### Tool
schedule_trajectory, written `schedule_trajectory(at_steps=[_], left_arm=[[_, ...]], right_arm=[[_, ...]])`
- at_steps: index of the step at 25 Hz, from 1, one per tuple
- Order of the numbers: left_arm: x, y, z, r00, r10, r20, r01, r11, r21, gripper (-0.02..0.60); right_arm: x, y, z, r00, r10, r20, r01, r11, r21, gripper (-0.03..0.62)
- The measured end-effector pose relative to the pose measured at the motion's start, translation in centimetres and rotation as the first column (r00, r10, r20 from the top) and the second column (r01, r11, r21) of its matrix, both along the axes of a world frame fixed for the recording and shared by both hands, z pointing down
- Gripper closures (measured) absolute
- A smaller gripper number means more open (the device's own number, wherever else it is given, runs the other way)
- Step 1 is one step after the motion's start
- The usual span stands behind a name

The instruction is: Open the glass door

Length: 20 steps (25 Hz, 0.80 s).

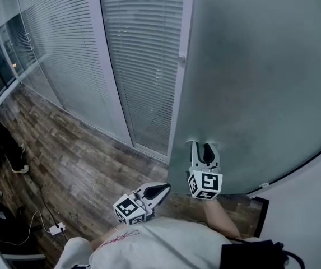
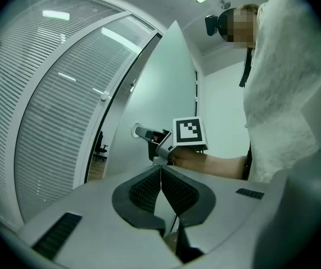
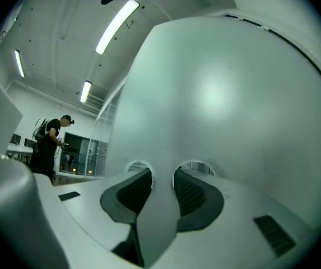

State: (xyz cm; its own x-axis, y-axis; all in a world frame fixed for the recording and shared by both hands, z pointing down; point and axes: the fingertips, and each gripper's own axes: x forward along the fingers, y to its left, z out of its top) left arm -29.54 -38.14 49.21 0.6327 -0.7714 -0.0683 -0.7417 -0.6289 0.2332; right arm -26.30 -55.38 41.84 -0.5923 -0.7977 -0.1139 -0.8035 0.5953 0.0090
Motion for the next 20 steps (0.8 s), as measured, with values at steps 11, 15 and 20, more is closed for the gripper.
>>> schedule_trajectory(at_steps=[11,15,20], left_arm=[[-1.7,5.1,-0.6,0.998,-0.054,-0.032,0.053,0.998,-0.034,0.563],[-0.9,7.3,-0.2,0.999,-0.027,-0.038,0.025,0.999,-0.044,0.563],[0.3,10.6,-0.6,1.0,-0.009,-0.025,0.008,0.998,-0.059,0.563]], right_arm=[[1.9,4.5,0.1,0.999,-0.041,-0.001,0.041,0.999,0.033,0.462],[2.5,5.8,-0.1,0.998,-0.062,-0.001,0.062,0.997,0.041,0.462],[3.4,7.5,-0.1,0.996,-0.086,0.007,0.086,0.996,0.022,0.462]])
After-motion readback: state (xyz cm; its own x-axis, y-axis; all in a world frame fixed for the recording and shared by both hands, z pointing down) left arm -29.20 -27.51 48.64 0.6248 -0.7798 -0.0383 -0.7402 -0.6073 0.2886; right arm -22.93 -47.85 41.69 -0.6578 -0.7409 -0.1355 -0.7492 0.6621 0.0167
